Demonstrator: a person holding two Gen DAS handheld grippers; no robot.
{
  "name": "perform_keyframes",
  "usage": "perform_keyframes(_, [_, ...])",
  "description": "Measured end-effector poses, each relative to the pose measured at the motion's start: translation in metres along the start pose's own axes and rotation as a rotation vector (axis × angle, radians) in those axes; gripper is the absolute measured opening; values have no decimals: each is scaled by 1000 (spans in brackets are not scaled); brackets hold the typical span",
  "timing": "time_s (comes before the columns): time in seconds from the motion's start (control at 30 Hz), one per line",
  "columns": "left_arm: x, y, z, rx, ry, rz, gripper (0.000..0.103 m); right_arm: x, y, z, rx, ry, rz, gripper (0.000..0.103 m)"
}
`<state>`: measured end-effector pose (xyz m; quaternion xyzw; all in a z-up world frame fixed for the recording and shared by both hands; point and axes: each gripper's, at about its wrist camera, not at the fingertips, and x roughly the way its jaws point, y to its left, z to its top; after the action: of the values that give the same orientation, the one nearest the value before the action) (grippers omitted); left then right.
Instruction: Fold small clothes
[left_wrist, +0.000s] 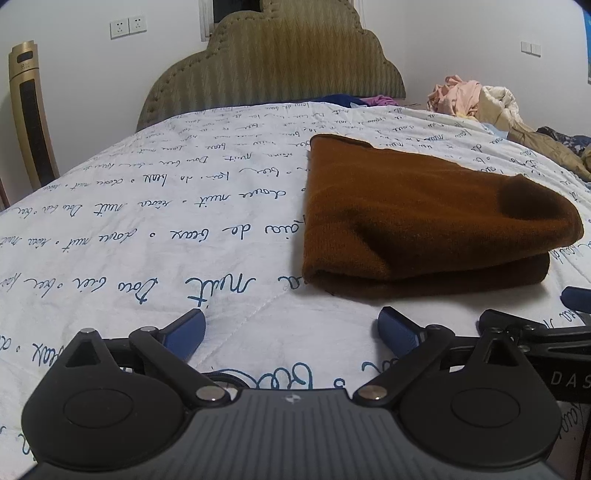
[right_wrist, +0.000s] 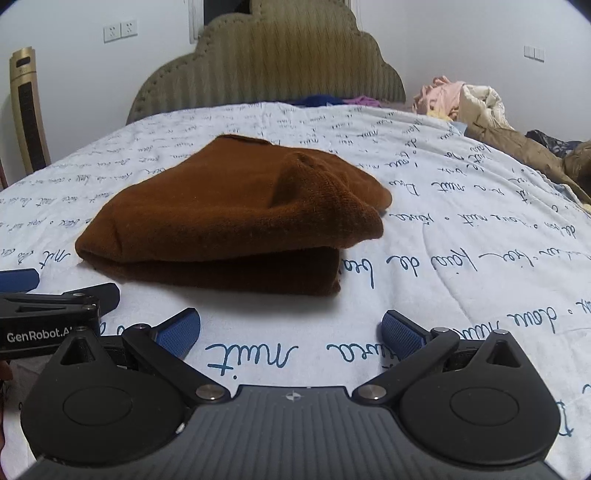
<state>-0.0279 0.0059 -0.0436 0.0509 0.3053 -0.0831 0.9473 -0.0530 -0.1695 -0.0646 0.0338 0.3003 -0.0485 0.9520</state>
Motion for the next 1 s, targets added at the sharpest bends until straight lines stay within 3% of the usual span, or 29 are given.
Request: perform_keyframes(1.0, [-1, -1, -2, 7, -4, 1, 102, -3, -1, -3, 20, -21, 21, 103])
